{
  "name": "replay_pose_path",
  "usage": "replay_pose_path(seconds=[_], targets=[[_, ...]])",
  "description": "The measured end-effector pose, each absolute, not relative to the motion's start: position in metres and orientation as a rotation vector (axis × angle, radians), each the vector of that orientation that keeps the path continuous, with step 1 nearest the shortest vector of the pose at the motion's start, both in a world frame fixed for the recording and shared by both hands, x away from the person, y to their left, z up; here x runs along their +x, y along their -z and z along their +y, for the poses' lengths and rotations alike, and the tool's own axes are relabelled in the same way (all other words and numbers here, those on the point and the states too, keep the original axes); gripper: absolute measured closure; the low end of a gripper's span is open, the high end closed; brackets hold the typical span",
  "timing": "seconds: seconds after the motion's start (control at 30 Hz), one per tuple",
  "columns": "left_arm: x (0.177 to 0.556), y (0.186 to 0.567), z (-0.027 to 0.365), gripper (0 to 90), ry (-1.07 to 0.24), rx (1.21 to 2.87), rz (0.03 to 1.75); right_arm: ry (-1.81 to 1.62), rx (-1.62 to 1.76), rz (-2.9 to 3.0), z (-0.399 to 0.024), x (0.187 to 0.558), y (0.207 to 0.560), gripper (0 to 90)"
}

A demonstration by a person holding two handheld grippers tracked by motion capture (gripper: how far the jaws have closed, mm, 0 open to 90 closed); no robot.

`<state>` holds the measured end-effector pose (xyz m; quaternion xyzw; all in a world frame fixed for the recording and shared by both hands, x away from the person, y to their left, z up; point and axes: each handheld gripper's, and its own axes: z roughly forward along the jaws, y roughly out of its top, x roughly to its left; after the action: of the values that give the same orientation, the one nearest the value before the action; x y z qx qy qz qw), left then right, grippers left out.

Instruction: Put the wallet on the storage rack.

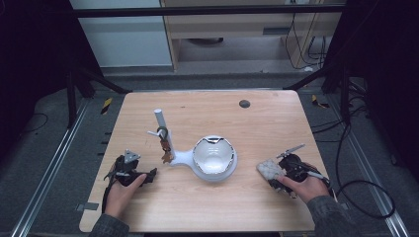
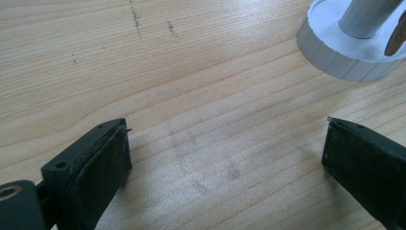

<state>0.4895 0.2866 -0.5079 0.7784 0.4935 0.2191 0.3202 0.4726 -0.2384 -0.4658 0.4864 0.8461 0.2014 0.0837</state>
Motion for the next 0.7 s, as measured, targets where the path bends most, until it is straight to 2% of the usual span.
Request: replay_pose_path(seconds=[0.4,0.7], targets=[[0.4896,0.5079,0.2865,1.9,-0.576,2.045,1.297,-0.527,1.473,2.56,-0.237,0.4694,0.4729,16.3],[0.4896,0.508,0.2864,1.9,-0.575,2.045,1.297,-0.497,1.456,2.571,-0.2364,0.4693,0.4749,26.4]])
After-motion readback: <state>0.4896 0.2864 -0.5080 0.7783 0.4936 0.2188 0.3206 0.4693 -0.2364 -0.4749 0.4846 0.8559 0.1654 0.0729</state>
